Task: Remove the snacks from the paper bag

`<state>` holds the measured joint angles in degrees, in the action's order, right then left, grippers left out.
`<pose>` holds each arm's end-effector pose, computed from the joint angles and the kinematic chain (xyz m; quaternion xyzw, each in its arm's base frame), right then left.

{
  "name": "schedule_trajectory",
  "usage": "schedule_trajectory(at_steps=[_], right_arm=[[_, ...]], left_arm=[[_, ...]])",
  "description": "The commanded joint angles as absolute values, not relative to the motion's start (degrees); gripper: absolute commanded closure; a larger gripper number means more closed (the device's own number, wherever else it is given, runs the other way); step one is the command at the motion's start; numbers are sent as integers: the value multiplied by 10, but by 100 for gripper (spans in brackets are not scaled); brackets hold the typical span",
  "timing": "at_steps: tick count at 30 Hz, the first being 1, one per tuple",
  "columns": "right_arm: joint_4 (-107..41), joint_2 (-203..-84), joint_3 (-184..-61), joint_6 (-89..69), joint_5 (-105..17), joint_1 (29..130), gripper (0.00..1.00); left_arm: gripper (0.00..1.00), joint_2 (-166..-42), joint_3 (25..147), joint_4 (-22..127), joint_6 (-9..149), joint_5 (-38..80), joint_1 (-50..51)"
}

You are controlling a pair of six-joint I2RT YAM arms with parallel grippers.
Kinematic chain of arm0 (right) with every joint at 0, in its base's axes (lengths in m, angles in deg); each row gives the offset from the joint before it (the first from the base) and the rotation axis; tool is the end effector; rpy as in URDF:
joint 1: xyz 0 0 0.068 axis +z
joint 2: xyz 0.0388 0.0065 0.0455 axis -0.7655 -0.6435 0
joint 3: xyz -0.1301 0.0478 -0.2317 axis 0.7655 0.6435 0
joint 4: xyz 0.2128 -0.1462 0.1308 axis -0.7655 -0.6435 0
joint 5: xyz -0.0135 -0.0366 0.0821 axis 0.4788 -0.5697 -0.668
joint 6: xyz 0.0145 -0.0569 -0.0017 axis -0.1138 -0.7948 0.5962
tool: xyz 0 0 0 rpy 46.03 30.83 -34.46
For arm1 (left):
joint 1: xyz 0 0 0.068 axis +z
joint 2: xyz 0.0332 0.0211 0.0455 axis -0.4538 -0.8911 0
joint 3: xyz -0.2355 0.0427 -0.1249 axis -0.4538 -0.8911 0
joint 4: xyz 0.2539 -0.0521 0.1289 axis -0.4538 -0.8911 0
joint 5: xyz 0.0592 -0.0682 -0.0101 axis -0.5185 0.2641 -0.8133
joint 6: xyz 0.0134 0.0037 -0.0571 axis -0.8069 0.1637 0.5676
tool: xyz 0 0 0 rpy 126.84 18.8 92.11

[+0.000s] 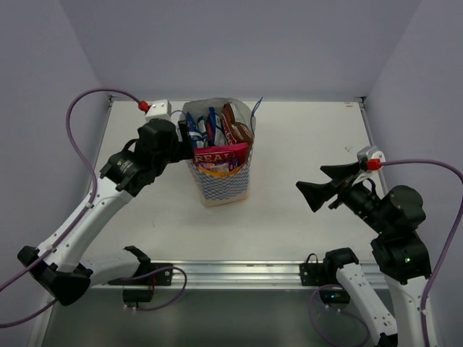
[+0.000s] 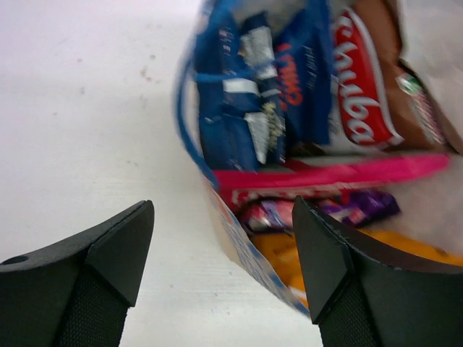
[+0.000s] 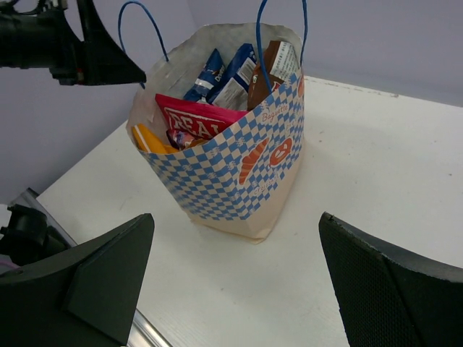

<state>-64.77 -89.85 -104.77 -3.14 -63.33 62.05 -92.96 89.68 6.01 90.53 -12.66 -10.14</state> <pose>0.1004 0.0409 0.4202 -0.1514 0.7006 0.3109 0.6241 0.2170 -0.1415 0.4023 -0.0707 0.8603 -0.1081 0.4932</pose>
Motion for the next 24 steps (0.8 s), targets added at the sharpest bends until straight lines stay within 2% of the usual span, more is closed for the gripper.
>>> schedule_trajectory(at_steps=[1,6,11,15,19,24], right_arm=[[-630,-889,-1048,-28,-639,622,1],[-628,-876,-1042,-29,-636,622,1],[-629,-875,-1040,-32,-633,622,1],[-628,-873,-1038,-33,-633,622,1],[-623,-876,-1036,-37,-641,622,1],[-614,-873,-1035,-49,-636,623,1]], left_arm=[[19,-956,884,137,909,-124,-48],[33,-1002,887,162,900,-134,-23],[58,-1029,887,185,899,-109,-9],[84,-1034,888,191,893,-105,4],[100,-1048,894,193,874,-90,18],[100,-1048,907,229,807,-81,35]])
